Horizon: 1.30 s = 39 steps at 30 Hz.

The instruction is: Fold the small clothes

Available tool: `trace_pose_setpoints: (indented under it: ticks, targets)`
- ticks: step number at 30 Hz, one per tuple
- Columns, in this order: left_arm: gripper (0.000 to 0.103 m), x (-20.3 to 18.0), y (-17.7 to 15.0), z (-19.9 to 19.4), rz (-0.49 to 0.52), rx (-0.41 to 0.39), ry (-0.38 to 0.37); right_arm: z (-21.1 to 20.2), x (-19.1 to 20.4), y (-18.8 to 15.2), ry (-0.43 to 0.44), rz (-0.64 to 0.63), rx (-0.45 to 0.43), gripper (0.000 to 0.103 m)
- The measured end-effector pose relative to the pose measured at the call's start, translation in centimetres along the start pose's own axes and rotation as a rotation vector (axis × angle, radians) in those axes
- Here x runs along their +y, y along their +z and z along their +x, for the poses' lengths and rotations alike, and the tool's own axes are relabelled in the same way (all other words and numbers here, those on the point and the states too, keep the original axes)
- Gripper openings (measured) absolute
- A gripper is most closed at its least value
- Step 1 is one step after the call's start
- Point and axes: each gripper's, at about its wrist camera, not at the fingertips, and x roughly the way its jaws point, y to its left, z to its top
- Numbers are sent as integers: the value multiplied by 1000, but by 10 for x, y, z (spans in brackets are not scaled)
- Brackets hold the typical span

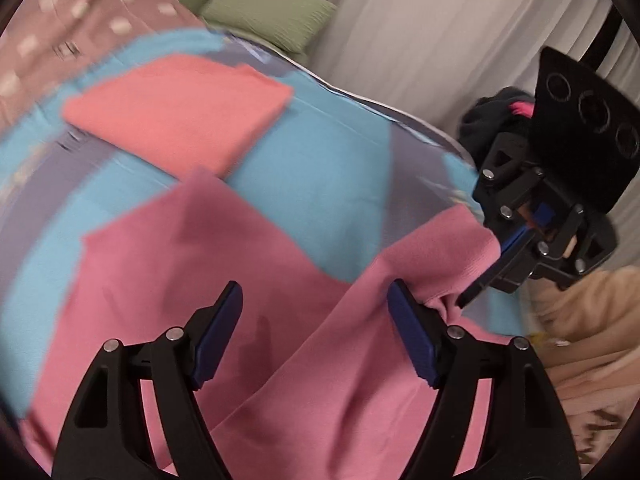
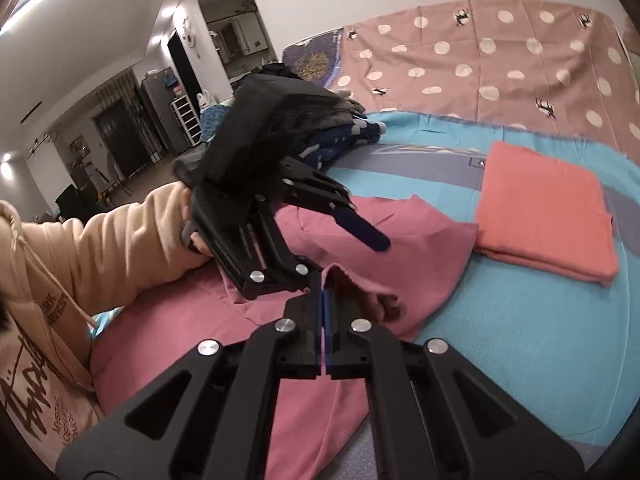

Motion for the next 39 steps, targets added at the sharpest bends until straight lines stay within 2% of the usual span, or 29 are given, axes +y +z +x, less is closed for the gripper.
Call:
trace_pose_setpoints:
  ticks: [2, 8, 10, 11, 12, 15, 17, 19, 22, 23, 24, 26, 31, 35, 39]
  targets:
    - [76, 3, -2, -2, -46, 1, -77, -4, 2, 4, 0, -7, -6, 1]
    - [74, 20, -15, -18, -149, -38, -170, -14, 8, 17, 4, -37, -35, 1]
    - [46, 24, -16, -22, -184, -62, -121, -17, 12, 20, 2, -44, -39, 1]
    - [23, 30, -17, -23, -231, -60, -113, -16, 13, 22, -3, -50, -37, 1]
    - [8, 34, -18, -24, -260, -63, -122, -15, 13, 23, -1, -51, -36, 1]
    - [1, 42, -23, -32, -304, -114, -73, -15, 14, 27, 0, -55, -42, 1]
    - [0, 45, -23, -37, -320, -134, -78, -16, 15, 30, 1, -62, -49, 1]
    - [0, 46, -21, -40, -322, -156, -72, -17, 15, 32, 1, -65, -54, 1]
    - [0, 42, -21, -50, -288, -167, -130, -18, 14, 33, -9, -70, -48, 1]
    - [8, 43, -17, -47, -275, -160, -155, -18, 14, 34, -7, -70, -48, 1]
    - [31, 42, -17, -49, -259, -147, -190, -19, 14, 34, -6, -71, -50, 1]
    - [65, 38, -18, -50, -224, -139, -237, -21, 15, 35, -2, -80, -54, 1]
    - [65, 38, -18, -46, -214, -133, -306, -22, 18, 36, -11, -92, -55, 1]
    - [65, 50, -22, -46, -274, -123, -390, -22, 19, 35, -4, -92, -56, 1]
    - [65, 63, -31, -50, -330, -147, -426, -23, 21, 35, 2, -93, -60, 1]
